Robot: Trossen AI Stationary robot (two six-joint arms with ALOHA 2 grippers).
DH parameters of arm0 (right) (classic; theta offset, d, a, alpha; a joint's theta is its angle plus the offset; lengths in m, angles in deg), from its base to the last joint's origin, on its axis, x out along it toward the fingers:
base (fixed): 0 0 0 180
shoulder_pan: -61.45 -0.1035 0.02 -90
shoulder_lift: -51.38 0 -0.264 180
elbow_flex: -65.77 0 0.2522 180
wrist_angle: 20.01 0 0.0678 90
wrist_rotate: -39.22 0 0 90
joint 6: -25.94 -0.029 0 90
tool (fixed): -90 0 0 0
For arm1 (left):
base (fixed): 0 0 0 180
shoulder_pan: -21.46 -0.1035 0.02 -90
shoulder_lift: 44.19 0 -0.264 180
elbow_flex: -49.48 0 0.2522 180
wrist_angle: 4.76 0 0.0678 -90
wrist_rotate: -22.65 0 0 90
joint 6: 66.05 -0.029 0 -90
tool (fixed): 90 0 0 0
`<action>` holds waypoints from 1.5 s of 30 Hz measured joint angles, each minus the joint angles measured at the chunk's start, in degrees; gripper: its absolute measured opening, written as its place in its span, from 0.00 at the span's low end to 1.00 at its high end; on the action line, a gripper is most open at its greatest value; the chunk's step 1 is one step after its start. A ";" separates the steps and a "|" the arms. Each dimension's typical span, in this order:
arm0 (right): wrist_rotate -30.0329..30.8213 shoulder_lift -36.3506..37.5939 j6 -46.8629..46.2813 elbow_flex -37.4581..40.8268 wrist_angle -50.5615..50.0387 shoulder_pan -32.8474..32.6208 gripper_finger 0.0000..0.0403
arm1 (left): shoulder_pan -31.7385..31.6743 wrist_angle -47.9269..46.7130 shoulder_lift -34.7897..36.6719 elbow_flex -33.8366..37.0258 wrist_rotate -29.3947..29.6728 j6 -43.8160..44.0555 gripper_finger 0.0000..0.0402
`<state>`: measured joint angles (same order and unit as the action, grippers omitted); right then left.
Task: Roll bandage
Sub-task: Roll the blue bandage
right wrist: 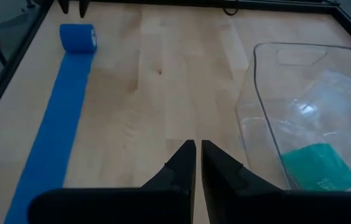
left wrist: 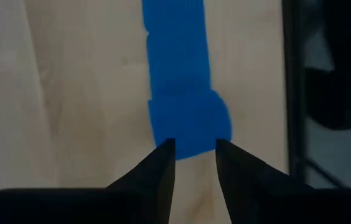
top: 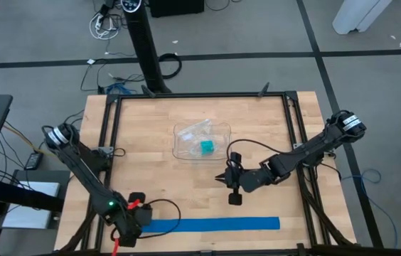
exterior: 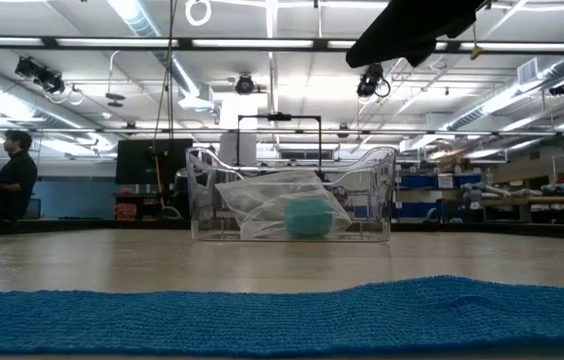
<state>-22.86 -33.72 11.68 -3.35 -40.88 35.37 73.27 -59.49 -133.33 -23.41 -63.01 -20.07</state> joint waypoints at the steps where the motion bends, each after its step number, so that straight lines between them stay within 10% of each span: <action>1: -0.38 0.00 0.01 0.00 0.00 0.08 0.06 | 0.04 0.16 -0.58 -0.11 0.30 -0.93 0.30; 45: -2.12 0.00 -0.70 -0.02 0.63 0.61 0.06 | -4.18 18.27 -13.35 -0.26 13.48 -18.82 0.30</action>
<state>-24.97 -33.72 10.98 -3.37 -40.25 35.98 69.09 -41.21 -146.68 -23.68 -49.53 -38.89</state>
